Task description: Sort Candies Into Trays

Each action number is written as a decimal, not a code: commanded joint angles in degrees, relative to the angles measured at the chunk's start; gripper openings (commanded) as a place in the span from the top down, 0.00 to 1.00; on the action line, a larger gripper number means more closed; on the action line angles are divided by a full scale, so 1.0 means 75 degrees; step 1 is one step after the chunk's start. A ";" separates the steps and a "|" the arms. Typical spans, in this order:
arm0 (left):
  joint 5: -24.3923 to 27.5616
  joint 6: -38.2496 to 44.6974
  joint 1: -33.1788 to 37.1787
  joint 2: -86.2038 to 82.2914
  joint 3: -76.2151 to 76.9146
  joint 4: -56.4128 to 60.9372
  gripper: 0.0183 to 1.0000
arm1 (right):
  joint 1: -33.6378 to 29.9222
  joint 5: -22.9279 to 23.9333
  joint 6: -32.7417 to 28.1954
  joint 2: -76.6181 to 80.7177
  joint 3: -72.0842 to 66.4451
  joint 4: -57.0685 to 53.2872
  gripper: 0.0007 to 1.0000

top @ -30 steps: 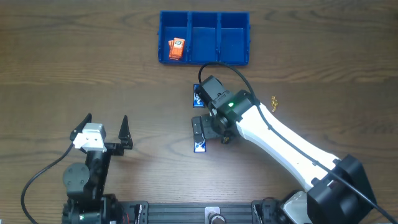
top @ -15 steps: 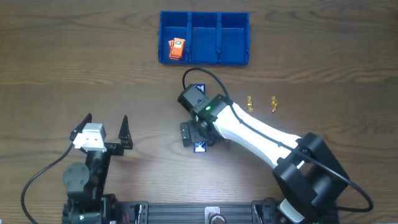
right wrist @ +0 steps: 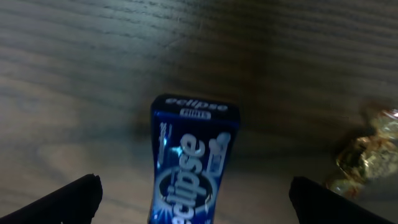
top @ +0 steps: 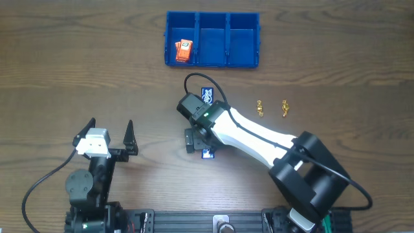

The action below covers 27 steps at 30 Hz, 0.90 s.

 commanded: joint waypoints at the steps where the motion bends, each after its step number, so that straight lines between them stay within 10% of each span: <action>1: 0.0082 0.0108 0.0047 -0.0050 -0.0149 -0.0248 0.00 | 0.0047 0.0216 0.0160 0.0332 0.0125 0.0157 0.00; 15: 0.0082 0.0108 0.0047 -0.0050 -0.0149 -0.0248 0.00 | 0.0047 0.0187 0.0187 0.0720 0.0122 0.0350 0.09; 27: 0.0082 0.0108 0.0047 -0.0050 -0.0149 -0.0248 0.00 | 0.0137 0.0189 0.0187 0.0484 0.0125 0.0463 0.71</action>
